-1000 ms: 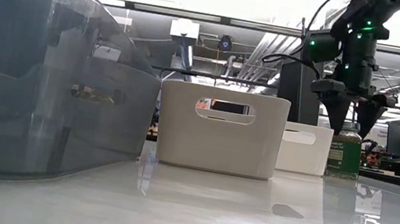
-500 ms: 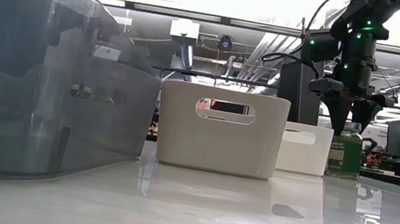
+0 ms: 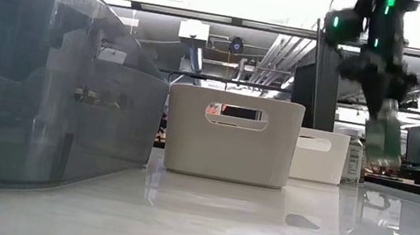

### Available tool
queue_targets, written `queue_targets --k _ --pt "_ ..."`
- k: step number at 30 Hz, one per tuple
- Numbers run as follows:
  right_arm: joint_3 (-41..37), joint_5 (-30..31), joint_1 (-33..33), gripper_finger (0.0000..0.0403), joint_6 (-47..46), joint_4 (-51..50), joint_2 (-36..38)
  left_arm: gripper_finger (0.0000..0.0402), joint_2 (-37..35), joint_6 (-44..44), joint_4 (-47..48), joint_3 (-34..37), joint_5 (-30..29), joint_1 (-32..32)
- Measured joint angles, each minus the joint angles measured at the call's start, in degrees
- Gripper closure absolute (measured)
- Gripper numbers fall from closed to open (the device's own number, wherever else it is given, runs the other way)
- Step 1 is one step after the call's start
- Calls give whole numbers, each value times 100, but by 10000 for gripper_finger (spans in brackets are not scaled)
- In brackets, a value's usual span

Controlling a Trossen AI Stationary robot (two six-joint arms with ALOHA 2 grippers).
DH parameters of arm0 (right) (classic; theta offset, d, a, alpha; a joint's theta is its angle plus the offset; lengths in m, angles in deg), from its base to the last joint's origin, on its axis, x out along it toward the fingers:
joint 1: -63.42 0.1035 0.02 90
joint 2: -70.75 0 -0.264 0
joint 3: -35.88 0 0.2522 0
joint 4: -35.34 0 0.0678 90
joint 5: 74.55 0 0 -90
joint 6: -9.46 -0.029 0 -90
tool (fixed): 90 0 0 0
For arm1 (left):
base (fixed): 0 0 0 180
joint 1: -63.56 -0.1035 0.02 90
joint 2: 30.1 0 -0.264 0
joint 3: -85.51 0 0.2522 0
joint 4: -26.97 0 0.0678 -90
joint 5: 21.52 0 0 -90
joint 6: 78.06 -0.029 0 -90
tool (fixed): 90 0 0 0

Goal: Sort spices by type
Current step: Put the green seasoning bottle into the white bin

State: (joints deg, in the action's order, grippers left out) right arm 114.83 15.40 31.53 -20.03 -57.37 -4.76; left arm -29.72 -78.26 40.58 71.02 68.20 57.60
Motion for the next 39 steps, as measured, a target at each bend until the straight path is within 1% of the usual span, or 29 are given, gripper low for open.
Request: queue_targets --k 3,6,9,12,14,19,21,25,29,31,35,39 --pt "842 -60 145 201 -44 -147 174 401 -1 0 1 0 0 -1" --pt "1647 -98 256 201 120 81 163 401 -1 0 0 -1 0 -1" --pt "2167 -176 255 201 657 511 -120 401 -1 0 -1 -1 0 -1" --pt "2426 -381 172 201 1501 496 -715 401 -1 0 -1 -1 0 -2" --pt "2523 -395 135 201 2155 367 -1203 401 0 0 0 0 0 -2" --pt "2618 30 75 200 3774 104 -2274 401 0 0 -1 -2 1 -1" --pt "2618 165 71 196 4329 112 -2562 401 -1 0 -1 -1 -1 -1" --pt "2618 415 75 194 5123 212 -2956 401 0 0 1 0 -1 -2" --pt "2618 459 75 197 5677 523 -3170 401 0 0 0 -1 -1 -2" --pt "2618 616 75 196 5882 652 -3238 401 0 0 -1 -2 -1 -2" --pt "2618 833 52 190 6142 720 -3329 401 0 0 -1 -2 0 -1" --pt "2618 838 -2 188 6148 708 -3333 401 -1 0 -1 -2 0 -2"
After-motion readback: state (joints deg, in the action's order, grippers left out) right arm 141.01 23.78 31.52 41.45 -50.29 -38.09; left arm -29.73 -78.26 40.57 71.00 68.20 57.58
